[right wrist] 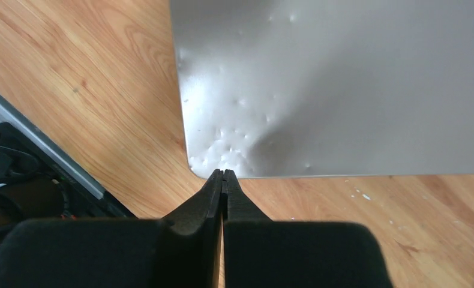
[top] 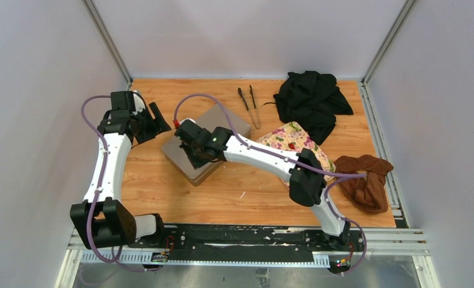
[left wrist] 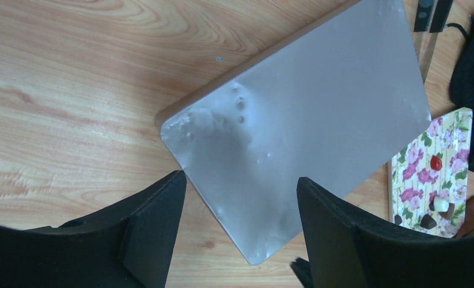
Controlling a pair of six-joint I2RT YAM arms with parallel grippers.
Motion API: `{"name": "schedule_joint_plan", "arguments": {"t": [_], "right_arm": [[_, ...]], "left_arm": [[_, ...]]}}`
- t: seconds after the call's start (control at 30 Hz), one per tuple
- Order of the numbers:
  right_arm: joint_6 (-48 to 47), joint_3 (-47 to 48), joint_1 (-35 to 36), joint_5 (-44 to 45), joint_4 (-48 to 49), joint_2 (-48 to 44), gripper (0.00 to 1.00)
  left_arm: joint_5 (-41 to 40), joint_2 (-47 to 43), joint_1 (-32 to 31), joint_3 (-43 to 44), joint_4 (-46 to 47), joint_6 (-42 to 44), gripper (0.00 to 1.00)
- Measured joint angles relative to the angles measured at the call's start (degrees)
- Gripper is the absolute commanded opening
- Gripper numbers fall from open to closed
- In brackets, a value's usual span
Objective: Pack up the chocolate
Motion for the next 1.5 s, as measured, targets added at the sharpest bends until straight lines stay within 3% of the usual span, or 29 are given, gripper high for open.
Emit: {"name": "schedule_joint_plan", "arguments": {"t": [0.27, 0.57, 0.9, 1.07, 1.23, 1.5], "right_arm": [[0.22, 2.82, 0.11, 2.08, 0.61, -4.87, 0.0], [2.49, -3.87, 0.87, -4.87, 4.96, 1.18, 0.0], [3.02, -6.45, 0.9, 0.2, 1.46, -8.41, 0.0], [3.04, -2.71, -2.47, 2.43, 0.81, -10.19, 0.0], [3.78, -3.15, -8.22, 2.82, -1.99, -9.44, 0.0], [4.26, -3.08, -15.04, 2.73, -5.18, -7.58, 0.0]], "left_arm": [[1.14, -1.53, 0.04, -2.08, 0.0, -0.57, 0.73], [1.77, -1.53, 0.09, -3.61, -0.04, -0.96, 0.73], [3.76, -1.75, 0.11, -5.09, 0.07, -1.07, 0.71], [5.99, -2.08, -0.66, -6.6, 0.37, -1.51, 0.62], [6.88, -3.91, -4.66, -10.27, 0.81, -2.05, 0.36], [7.91, -4.28, -10.73, -14.73, 1.49, -2.93, 0.25]]}}
